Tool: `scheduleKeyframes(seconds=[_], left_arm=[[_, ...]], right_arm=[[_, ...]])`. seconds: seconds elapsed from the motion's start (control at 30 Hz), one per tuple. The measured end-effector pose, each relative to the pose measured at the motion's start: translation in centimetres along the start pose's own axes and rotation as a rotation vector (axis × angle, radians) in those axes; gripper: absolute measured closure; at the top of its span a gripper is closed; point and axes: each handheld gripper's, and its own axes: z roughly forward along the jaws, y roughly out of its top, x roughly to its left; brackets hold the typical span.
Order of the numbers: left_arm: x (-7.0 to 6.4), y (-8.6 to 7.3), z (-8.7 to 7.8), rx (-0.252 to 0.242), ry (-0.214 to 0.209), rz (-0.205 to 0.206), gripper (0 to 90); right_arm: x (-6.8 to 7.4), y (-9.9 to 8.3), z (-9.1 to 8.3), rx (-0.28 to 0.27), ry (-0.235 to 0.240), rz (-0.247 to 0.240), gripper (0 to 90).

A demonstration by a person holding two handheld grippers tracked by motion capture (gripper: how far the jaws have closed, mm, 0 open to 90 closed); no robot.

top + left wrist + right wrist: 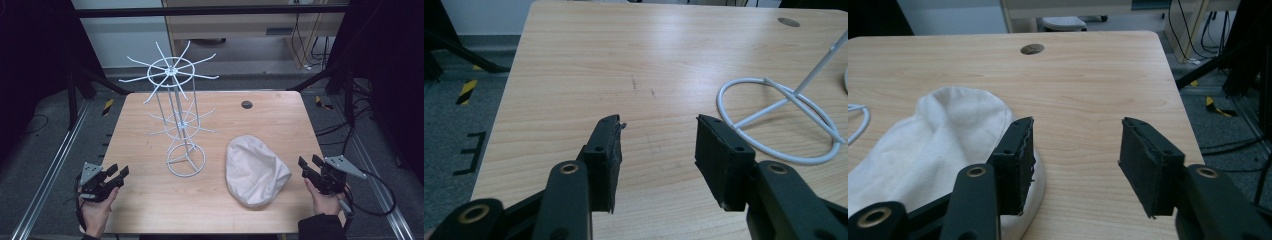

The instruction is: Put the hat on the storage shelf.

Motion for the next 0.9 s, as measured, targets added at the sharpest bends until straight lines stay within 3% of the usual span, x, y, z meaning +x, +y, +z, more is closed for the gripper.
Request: scheduleKeyframes(seconds=[0.27, 0.5, 0.67, 0.9], left_arm=[[-0.1, 0.2, -0.3, 0.000, -0.007, -0.008, 62.5], [0.1, 0.2, -0.4, 0.012, -0.003, -0.005, 70.5], [0.2, 0.3, -0.4, 0.017, 0.002, -0.003, 72.9], [0.2, 0.3, -0.4, 0.019, 0.002, 0.000, 74.6]], right_arm=[[2.3, 0.7, -0.6, -0.003, 0.083, -0.063, 56.5], [4.0, 1.5, -1.1, 0.007, 0.142, -0.086, 66.1], [4.8, 1.7, -1.2, 0.019, 0.170, -0.103, 71.5], [6.8, 2.2, -1.3, 0.046, 0.248, -0.135, 83.7]])
